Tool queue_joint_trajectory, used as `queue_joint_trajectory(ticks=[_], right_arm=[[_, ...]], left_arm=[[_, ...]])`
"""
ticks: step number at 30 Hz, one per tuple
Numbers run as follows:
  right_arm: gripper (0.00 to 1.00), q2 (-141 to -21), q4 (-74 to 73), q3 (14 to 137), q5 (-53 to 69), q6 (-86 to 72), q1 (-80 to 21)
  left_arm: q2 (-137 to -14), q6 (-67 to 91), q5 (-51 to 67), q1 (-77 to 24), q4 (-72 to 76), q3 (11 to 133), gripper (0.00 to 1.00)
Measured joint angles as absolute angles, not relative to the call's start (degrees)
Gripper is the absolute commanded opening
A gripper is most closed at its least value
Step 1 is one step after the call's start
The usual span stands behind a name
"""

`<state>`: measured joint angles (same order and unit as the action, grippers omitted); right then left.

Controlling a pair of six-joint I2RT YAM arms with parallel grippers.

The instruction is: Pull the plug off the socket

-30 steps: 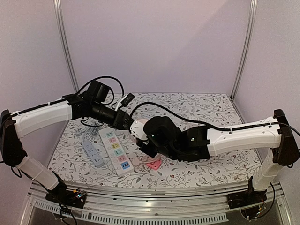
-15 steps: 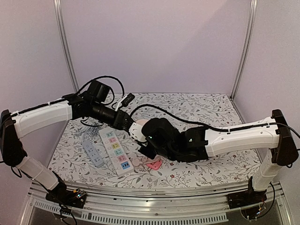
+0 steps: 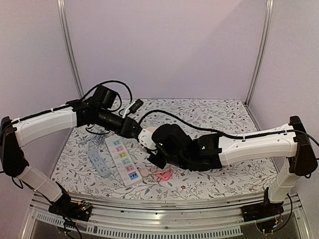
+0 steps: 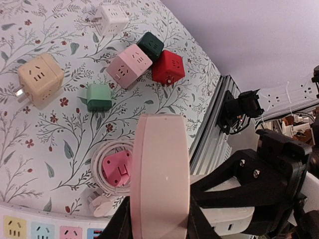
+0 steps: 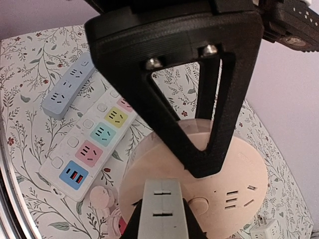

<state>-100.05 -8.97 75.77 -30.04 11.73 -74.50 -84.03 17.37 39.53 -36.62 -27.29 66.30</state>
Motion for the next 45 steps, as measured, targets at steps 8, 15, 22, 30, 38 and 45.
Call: queue_joint_trajectory(ticks=[8, 15, 22, 30, 38, 45], right_arm=[[0.00, -96.66, -6.72, 72.16, -20.80, 7.38, -71.31], [0.00, -94.19, -5.56, 69.82, -14.35, 5.32, -69.60], [0.00, -94.13, -5.39, 69.58, -15.25, 5.50, -70.17], [0.00, -96.66, -6.94, 71.94, -27.79, 8.91, -74.96], [0.00, -101.93, -7.62, 76.34, -39.97, 12.27, -78.22], [0.00, -102.17, -7.64, 76.47, -41.21, 12.49, -78.32]], left_arm=[[-84.03, 16.47, 38.57, -37.58, -26.83, 66.67, 0.00], [-84.05, 16.05, 38.44, -38.46, -26.98, 67.18, 0.00], [-84.47, 15.53, 38.35, -38.59, -27.77, 67.70, 0.00], [-84.86, 14.59, 38.65, -38.68, -28.93, 68.31, 0.00], [-84.93, 14.83, 39.53, -36.97, -30.13, 68.38, 0.00], [-85.23, 14.98, 40.10, -36.60, -30.06, 68.49, 0.00]])
